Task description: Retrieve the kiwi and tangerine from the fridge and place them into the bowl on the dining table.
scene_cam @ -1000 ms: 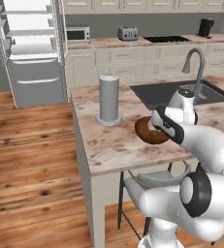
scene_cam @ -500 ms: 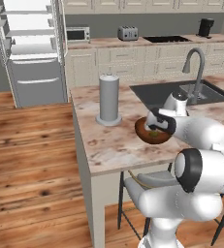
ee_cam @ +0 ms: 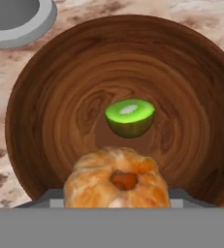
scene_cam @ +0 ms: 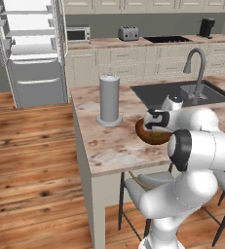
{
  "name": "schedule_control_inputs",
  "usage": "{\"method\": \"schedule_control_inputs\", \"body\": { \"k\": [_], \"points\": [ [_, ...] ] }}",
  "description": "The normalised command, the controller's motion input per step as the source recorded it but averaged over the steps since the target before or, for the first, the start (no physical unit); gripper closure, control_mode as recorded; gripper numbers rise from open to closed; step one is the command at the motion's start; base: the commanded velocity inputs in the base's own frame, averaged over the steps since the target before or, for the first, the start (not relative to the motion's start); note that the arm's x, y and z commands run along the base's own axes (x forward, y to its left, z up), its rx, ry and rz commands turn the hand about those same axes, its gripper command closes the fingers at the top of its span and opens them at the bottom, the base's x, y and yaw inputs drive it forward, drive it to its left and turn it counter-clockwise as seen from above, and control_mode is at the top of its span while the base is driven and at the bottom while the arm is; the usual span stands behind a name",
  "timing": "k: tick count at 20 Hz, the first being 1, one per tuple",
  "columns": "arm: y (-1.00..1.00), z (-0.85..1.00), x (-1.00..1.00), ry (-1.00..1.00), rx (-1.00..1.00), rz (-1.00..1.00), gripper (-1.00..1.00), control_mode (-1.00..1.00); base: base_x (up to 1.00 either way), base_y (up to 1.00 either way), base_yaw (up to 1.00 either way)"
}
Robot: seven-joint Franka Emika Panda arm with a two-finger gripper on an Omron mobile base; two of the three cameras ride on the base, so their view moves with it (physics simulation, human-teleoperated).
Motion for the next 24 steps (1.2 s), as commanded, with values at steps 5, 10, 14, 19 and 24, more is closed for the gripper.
{"method": "schedule_control_inputs", "body": {
  "k": [5, 10, 14, 19, 24],
  "points": [
    [0.0, -0.25, 0.24, 0.0, 0.0, 0.0, 1.0, -1.0, 0.0, 0.0, 0.0],
    [0.0, -0.14, 0.17, 0.0, 0.0, 0.0, -1.0, -1.0, 0.0, 0.0, 0.0],
    [-0.02, -0.02, 0.16, 0.0, 0.0, 0.0, -1.0, -1.0, 0.0, 0.0, 0.0],
    [-0.07, 0.0, 0.16, -0.03, 0.0, 0.0, -1.0, -1.0, 0.0, 0.0, 0.0],
    [-0.09, 0.03, 0.15, -0.08, 0.0, -0.01, -1.0, -1.0, 0.0, 0.0, 0.0]
  ]
}}
